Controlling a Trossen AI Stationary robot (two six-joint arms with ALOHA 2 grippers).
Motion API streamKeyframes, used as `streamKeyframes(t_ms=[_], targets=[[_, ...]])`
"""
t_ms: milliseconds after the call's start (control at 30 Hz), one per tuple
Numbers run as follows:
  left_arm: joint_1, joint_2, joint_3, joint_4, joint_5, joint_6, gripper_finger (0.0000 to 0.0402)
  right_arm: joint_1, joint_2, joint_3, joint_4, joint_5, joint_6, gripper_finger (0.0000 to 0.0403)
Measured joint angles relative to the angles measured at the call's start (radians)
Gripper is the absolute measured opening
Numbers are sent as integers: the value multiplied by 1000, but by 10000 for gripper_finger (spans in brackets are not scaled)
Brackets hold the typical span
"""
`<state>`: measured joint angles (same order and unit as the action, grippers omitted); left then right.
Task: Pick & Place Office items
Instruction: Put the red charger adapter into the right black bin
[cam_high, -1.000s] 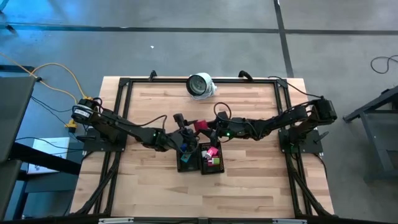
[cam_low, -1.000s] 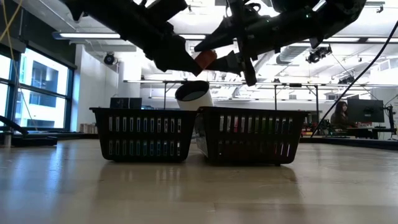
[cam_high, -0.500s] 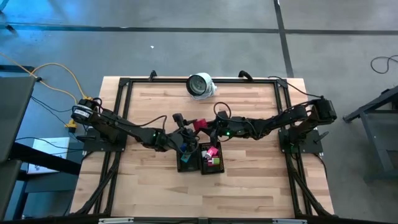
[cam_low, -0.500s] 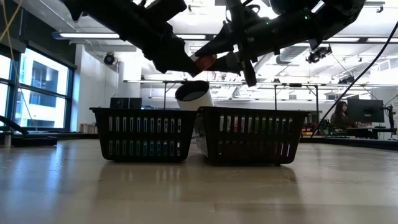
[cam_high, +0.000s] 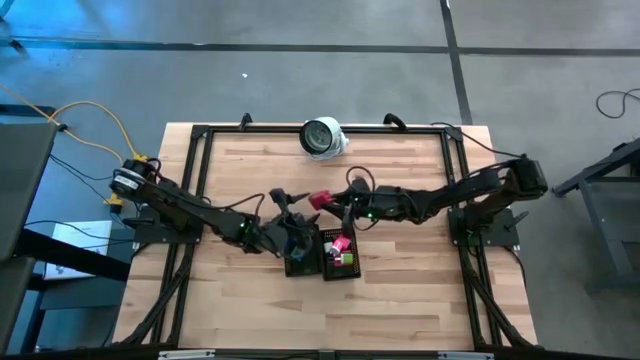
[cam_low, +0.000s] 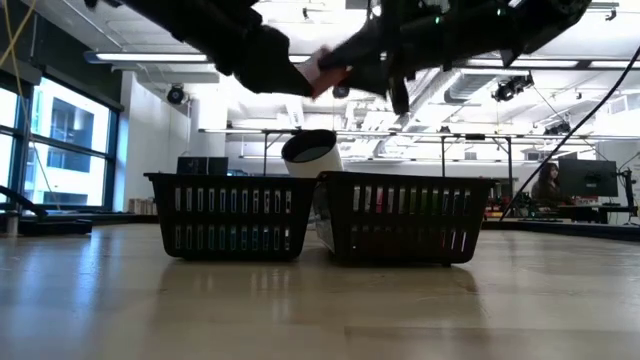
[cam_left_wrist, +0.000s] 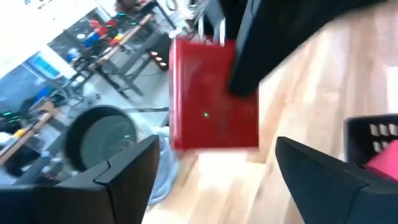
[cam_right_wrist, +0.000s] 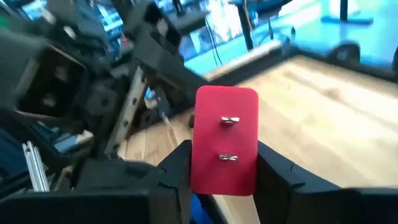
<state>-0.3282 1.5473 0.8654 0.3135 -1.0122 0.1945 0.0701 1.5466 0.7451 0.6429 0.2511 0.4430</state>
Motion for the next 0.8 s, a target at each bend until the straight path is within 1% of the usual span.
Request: streamKeyframes(t_ms=[67,167,267,367,467,567,633,700,800], targets=[[-8,-14,0,-3,-47,1,311,0,-30,0,3,4,-24,111],[-22,-28,-1,-8,-95,20,297,0,-78,1,-33,6,-58,111],[-33,-44,-3,-60,-101,11,274,0,-133,0,-92,20,-85,111],[-38,-77,-6,-163,-93,-57,253,2,-194,1,-195,43,-101,111],[-34,-139,-27,-268,-11,-164,236,24,-232,1,-273,52,-109,111],[-29,-217,-81,-269,89,-226,220,63,-271,0,-343,83,-131,111],[-29,-273,-142,-204,130,-233,209,93,-285,3,-386,126,-141,111],[-22,-342,-232,-101,180,-231,201,125,-296,-1,-445,173,-159,111],[12,-446,-398,143,329,-215,194,168,-301,2,-505,240,-161,111]])
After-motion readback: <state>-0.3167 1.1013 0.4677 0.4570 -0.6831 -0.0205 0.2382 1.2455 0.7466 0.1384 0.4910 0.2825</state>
